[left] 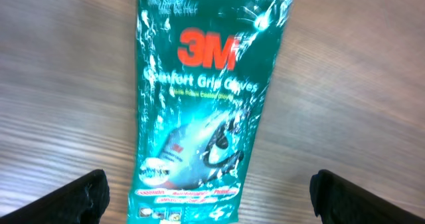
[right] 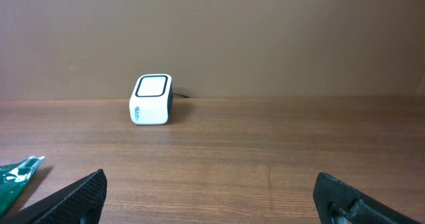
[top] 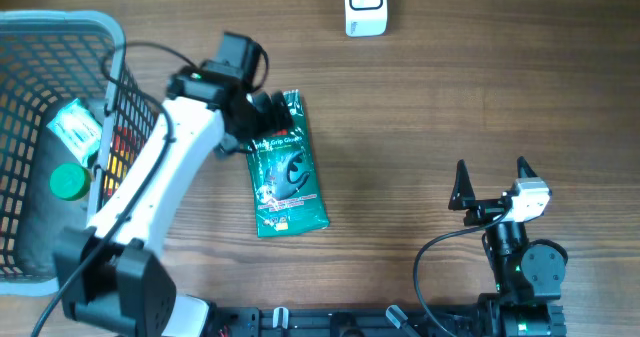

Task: Scan the item barcode
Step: 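Lift the 3M glove pack out and lay it on the table, then reach the left gripper into the basket and grasp the green-capped seasoning jar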

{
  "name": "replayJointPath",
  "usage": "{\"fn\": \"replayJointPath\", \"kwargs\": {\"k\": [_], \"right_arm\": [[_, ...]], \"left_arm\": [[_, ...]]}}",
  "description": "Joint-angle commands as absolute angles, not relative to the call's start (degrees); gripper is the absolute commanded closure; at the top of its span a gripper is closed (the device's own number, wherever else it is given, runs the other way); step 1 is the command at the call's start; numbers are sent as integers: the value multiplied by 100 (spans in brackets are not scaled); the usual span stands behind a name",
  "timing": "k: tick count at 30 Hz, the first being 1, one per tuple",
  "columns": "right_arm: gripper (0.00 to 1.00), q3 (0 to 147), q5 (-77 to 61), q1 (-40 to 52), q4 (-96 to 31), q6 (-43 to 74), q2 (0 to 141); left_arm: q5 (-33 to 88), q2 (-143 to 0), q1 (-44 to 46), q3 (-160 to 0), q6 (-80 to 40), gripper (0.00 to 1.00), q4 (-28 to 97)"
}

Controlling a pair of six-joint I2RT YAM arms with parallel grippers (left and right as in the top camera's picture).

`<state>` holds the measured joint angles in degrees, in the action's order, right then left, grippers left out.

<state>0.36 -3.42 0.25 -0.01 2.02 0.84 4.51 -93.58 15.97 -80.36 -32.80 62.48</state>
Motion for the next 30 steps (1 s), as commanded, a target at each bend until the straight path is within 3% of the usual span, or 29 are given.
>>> {"fn": "replayJointPath", "kwargs": {"k": [1,8,11,21,30], "right_arm": [[0,30,-373,43,10,150,54],[0,30,-373,43,10,150,54],[0,30,-373,43,10,150,54],[0,30,-373,43,10,150,54],[0,30,-373,43,10,152,54]], "left_arm": [[113,-8877,1356,-9386,-2377,0,6720],[-250,-8272,906,-11045,-1614,0,6820],[-1149,-7889,-38,-11091,-2703,0,7024],[-1138,-8239,-3301,-10836,-4709,0,8503],[-976,-9273,-3983,-9032,-5618,0,7959]]}}
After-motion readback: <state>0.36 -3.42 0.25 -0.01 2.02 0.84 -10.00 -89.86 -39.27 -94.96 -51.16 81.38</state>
